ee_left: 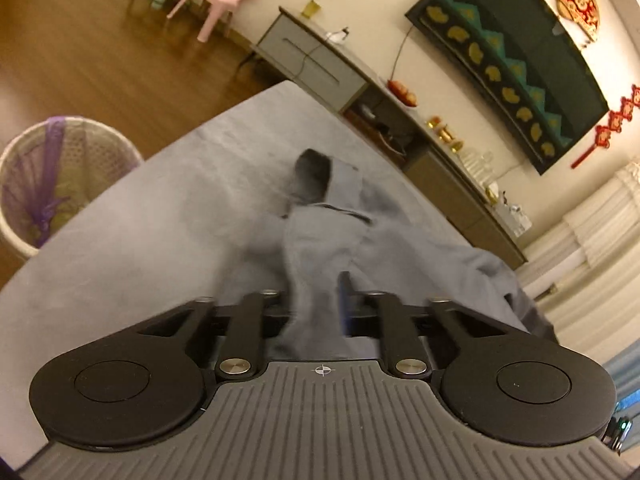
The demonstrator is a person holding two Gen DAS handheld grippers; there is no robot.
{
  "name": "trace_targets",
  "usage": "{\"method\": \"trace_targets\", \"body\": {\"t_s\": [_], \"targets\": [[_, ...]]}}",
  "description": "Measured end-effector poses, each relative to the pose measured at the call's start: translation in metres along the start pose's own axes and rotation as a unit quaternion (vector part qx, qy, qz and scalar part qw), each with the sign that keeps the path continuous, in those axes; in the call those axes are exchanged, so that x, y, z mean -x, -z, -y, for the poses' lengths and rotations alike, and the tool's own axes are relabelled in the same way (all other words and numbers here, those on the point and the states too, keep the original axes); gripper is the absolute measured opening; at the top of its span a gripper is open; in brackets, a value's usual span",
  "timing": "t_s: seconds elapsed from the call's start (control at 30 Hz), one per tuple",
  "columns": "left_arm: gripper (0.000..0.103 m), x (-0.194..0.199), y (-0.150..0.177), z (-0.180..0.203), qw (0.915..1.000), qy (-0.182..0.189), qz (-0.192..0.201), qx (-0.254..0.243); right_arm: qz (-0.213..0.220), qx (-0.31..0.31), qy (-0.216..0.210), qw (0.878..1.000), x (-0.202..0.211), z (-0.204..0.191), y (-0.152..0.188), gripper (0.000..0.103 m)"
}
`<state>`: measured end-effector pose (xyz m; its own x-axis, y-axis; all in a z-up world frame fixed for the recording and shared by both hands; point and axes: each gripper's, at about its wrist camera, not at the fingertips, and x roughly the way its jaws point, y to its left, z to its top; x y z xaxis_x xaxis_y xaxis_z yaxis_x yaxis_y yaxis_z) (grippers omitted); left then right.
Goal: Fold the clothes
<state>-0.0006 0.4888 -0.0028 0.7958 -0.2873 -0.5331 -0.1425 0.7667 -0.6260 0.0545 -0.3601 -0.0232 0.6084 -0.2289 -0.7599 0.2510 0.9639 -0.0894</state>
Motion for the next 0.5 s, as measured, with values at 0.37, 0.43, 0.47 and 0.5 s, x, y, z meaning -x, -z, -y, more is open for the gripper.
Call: {"method": "trace_targets", "body": {"t_s": [0.37, 0.43, 0.47, 0.5], "targets": [[0.0, -0.002, -0.062, 0.077, 0.9901, 0.067, 0.118, -0.039, 0.144, 0.057, 0.028, 0.988, 0.035, -0.01, -0.076, 0.001], [0.0, 0.029, -0.082, 0.081, 0.9848, 0.082, 0.144, -0.05, 0.204, 0.11, 0.001, 0.973, 0.076, -0.006, -0.096, 0.001], [0.0, 0.043, -0.088, 0.079, 0.9837, 0.079, 0.149, -0.064, 0.201, 0.167, -0.011, 0.965, 0.091, -0.008, -0.098, 0.001], [0.0, 0.054, -0.092, 0.074, 0.9836, 0.071, 0.147, -0.077, 0.198, 0.224, -0.023, 0.954, 0.106, -0.011, -0.1, 0.001]]}}
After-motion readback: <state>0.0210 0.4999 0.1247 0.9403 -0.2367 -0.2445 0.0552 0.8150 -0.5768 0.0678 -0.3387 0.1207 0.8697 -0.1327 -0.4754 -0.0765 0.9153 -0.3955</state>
